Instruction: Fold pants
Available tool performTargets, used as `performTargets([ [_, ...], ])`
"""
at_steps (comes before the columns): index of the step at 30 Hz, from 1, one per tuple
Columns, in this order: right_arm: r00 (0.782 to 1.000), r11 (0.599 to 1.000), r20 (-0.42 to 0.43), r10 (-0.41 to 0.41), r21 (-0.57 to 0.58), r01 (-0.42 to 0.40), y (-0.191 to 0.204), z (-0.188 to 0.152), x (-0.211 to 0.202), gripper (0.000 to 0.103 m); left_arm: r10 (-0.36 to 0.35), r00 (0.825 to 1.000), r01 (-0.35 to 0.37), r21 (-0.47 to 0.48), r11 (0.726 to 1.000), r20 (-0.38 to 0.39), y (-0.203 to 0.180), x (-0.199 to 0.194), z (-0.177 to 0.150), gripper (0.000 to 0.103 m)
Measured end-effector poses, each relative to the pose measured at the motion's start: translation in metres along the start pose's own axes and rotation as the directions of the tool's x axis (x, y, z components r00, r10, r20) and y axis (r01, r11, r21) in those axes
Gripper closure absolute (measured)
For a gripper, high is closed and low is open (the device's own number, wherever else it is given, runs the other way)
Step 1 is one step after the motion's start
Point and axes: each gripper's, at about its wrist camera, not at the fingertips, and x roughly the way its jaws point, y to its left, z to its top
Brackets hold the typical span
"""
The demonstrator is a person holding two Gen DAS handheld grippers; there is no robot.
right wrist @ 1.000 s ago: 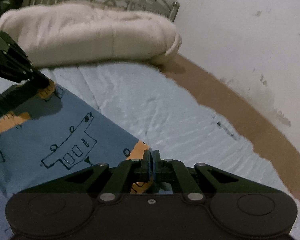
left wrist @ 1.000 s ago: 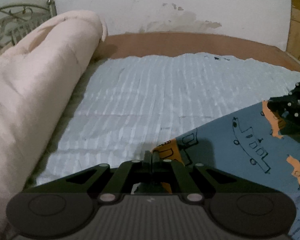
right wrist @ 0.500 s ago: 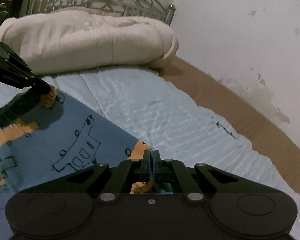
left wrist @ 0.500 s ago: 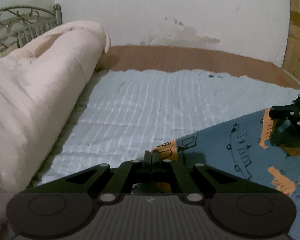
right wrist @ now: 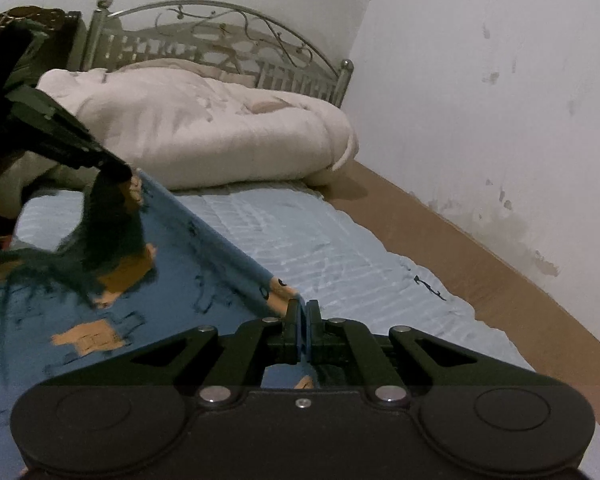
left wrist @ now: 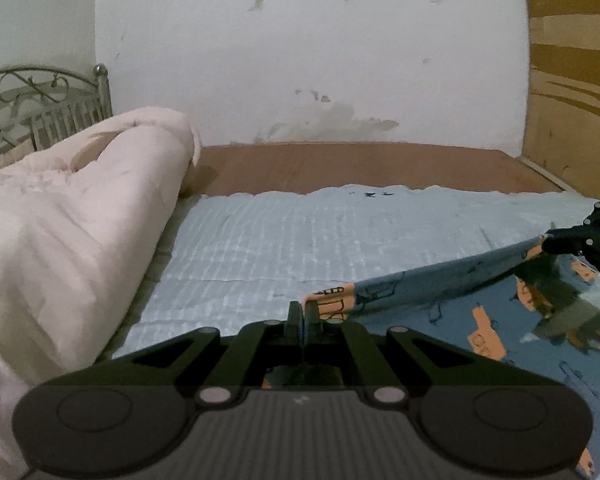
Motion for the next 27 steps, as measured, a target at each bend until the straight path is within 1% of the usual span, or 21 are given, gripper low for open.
performTargets([
  [3, 1.000, 1.000, 0.004, 0.006, 0.002, -0.006, 0.010, -0.007, -0.027, 0.103, -0.016, 1.000, 0.016, 0.014, 1.000, 0.013, -0.007, -0.018, -0.010, 0.103],
  [8, 1.000, 0.999, 0.019, 0.024, 0.033, -0.024, 0.027, -0.026, -0.069, 0.103, -0.046, 0.998, 0.044, 0.066, 0.997, 0.031, -0.023, -0.044, -0.040, 0.103],
  [11, 0.999, 0.998, 0.021, 0.032, 0.052, -0.033, 0.038, -0.041, -0.089, 0.103, -0.049, 0.998, 0.045, 0.104, 0.994, 0.035, -0.034, -0.056, -0.062, 0.103],
  [14, 0.999, 0.998, 0.021, 0.031, 0.061, -0.032, 0.054, -0.057, -0.105, 0.103, -0.039, 0.998, 0.031, 0.155, 0.987, 0.049, -0.045, -0.067, -0.088, 0.103],
  [18, 1.000, 0.997, 0.011, 0.024, 0.072, -0.025, 0.075, -0.079, -0.116, 0.103, -0.023, 0.998, 0.014, 0.155, 0.988, 0.055, -0.052, -0.072, -0.115, 0.103],
  [21, 1.000, 0.997, -0.006, 0.026, 0.074, -0.025, 0.090, -0.094, -0.118, 0.103, 0.001, 0.998, -0.011, 0.170, 0.985, 0.055, -0.059, -0.071, -0.133, 0.103],
  [27, 1.000, 0.997, -0.014, 0.017, 0.079, -0.016, 0.107, -0.106, -0.117, 0.103, 0.010, 0.998, -0.019, 0.148, 0.989, 0.057, -0.058, -0.076, -0.148, 0.103],
])
